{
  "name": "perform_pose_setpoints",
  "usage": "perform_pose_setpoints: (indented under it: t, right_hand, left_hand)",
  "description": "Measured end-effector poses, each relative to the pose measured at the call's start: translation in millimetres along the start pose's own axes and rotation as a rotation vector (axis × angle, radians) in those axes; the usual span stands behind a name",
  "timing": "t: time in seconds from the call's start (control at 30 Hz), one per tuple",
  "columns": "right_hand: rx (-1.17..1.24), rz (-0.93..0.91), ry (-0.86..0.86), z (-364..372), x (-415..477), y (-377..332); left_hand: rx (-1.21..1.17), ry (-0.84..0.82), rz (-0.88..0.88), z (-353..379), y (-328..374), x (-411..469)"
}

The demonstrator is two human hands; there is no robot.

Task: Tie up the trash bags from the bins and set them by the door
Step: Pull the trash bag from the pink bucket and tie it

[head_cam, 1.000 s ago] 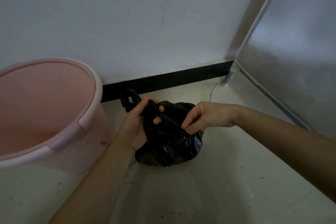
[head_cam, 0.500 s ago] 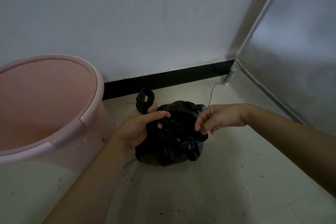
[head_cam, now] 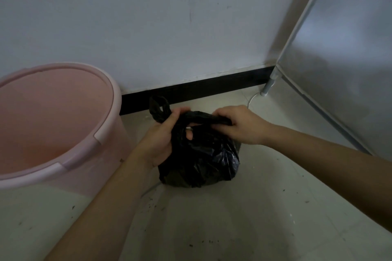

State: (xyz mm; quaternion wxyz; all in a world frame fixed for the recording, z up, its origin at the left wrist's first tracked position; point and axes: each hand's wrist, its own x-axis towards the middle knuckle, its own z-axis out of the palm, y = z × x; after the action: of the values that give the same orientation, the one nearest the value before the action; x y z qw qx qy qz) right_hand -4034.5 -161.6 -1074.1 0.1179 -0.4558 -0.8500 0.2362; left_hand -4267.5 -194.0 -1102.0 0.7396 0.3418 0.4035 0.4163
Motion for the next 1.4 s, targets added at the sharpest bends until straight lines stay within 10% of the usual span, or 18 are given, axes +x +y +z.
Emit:
perform_pose_setpoints:
  t: [0.3,0.7,0.97,1.4]
  right_hand:
    - [-0.548,-0.178,0.0,-2,-12,2]
    - [0.44,0.169,-0.142,12,5,-6]
    - [0.44,0.173,-0.004,14,7,-9]
    - [0.705,0.344,-0.417,26,1,-15]
  left_hand:
    - [-0.203,0.098,0.024,-5,-6,8]
    - [0.36,-0.021,0.266,0,3,-1]
    - [1.062,0.602,0.666,20,-25,3]
    - [0.09,0.722,0.231,14,-24,8]
